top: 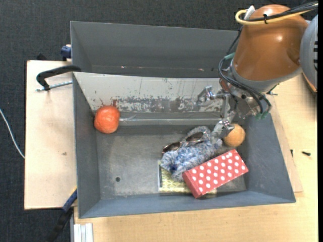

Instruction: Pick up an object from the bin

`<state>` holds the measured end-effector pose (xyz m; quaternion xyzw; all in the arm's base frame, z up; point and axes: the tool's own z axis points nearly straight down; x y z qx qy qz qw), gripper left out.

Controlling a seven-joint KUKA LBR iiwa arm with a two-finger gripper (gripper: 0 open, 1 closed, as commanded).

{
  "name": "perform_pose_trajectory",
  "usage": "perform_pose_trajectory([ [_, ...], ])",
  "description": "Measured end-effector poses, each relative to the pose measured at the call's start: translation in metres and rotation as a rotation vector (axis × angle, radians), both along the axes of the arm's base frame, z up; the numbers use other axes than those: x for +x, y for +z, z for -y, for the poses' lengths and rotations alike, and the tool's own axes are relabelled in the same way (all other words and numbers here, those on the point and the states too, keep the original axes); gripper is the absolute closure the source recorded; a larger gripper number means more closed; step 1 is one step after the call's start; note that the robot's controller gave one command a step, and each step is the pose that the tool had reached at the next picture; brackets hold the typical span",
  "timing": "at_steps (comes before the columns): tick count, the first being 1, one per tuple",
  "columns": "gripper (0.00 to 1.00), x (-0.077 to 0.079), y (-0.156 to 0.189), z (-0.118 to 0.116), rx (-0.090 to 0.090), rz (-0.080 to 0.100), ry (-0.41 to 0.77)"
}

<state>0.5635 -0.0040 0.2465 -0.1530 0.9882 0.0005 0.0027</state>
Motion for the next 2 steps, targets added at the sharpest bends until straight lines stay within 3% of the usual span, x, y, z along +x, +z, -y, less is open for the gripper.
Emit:
perform_pose_trajectory([
  [1, 0.0, 0.0, 0.0, 0.0, 0.0, 0.0, 0.0],
  [2, 0.0, -0.005, -0.051, 0.004, -0.001, 0.004, 0.005],
])
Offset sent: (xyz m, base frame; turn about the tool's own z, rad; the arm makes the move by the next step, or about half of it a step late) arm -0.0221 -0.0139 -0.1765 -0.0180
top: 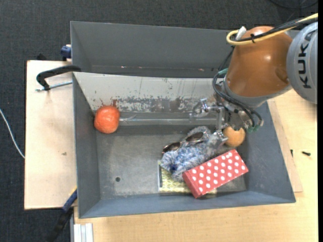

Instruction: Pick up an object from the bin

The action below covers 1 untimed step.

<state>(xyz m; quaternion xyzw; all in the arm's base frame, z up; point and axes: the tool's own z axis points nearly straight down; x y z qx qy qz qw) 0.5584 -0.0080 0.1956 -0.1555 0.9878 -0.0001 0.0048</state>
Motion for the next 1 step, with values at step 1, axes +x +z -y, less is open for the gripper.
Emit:
perform_pose_trajectory([
  [1, 0.0, 0.0211, -0.0751, -0.0027, -0.001, -0.002, 0.101],
])
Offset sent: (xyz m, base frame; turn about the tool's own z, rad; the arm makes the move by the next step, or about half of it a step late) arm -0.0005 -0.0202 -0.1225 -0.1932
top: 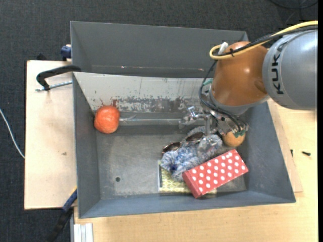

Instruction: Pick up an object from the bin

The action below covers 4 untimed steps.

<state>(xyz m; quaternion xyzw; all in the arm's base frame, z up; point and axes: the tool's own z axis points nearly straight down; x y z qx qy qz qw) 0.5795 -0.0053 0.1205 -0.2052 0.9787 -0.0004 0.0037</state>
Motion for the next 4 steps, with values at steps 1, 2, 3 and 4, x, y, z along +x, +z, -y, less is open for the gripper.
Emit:
perform_pose_trajectory([
  [1, 1.0, -0.021, -0.044, 0.024, -0.002, -0.011, 0.09],
  [2, 1.0, -0.021, -0.044, 0.023, -0.002, -0.011, 0.09],
  [3, 1.0, -0.021, 0.079, 0.031, 0.001, -0.002, 0.02],
  [4, 1.0, -0.021, 0.079, 0.031, 0.001, -0.003, 0.02],
])
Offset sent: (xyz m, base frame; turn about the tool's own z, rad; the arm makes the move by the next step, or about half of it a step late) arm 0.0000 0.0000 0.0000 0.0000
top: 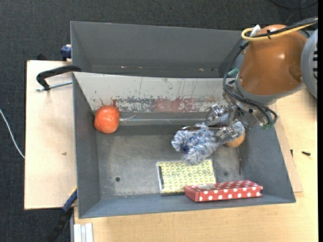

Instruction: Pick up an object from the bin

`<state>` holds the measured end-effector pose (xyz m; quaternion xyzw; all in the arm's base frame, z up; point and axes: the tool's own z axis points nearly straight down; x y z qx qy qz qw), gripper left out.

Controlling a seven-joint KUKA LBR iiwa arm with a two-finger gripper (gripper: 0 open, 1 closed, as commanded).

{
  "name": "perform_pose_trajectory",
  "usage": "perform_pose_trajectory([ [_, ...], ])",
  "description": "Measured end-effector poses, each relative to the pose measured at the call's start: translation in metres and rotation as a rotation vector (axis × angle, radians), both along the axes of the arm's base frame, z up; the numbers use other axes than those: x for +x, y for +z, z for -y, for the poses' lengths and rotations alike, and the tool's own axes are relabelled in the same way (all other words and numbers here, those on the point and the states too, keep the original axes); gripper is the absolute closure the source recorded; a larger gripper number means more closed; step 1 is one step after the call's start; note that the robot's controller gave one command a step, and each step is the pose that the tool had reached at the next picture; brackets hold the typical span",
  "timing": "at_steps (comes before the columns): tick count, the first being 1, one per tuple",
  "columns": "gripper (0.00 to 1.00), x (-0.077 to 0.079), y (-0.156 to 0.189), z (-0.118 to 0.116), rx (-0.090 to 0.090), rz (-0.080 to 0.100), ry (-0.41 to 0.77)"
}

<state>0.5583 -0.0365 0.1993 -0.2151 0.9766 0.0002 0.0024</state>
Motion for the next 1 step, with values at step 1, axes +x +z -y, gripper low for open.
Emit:
perform_pose_trajectory([
  [1, 1.0, -0.0142, 0.1021, 0.0367, -0.001, 0.002, 0.173],
])
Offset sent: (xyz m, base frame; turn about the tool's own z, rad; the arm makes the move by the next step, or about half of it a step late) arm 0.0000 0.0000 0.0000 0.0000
